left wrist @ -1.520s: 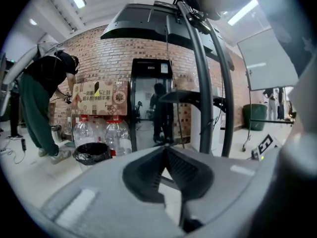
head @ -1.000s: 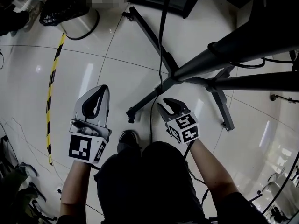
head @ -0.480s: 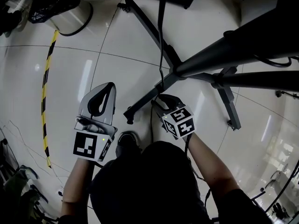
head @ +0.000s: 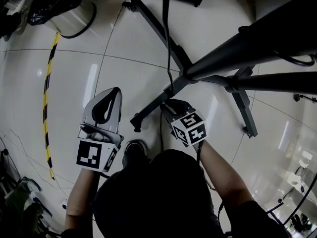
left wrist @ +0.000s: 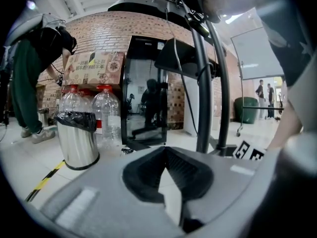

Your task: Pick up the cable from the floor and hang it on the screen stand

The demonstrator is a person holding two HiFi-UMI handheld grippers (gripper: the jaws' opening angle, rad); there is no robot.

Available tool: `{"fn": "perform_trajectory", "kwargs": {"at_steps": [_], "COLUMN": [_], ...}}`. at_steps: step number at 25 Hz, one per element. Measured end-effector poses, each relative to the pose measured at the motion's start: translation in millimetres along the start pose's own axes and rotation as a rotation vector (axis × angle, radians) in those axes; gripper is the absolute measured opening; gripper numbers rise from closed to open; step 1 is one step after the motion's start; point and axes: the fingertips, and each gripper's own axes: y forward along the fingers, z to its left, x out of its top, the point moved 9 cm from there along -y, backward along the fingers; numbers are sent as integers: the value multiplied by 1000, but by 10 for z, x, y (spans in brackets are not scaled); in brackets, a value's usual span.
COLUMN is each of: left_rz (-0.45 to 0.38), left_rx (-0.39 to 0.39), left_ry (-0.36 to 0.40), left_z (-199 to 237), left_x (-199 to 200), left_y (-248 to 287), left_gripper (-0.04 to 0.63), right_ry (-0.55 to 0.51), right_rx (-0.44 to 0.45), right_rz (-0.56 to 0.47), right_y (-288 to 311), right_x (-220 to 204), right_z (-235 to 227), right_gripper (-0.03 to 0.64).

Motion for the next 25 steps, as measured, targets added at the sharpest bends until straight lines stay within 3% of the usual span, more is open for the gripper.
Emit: {"fn": "perform_trajectory", "kwargs": {"at_steps": [8,19,25], "left_rz": [1,-15,-24], "left_rx": [-15,-27,5], "left_ry": [9,26,58], "left_z": [-58,-93,-1], "left_x": [-41,-8,402], "left_y": [39,55,-43], "left_gripper": [5,5,5], "right_ry": [49,45,-25], "right_rx": [52,89,95], "right_rz": [-41,-83,-105], "right_y": [-31,-238,-598], "right_x": [-14,86,400], "right_z": [-13,-7,152], "right_gripper": [25,23,21]}}
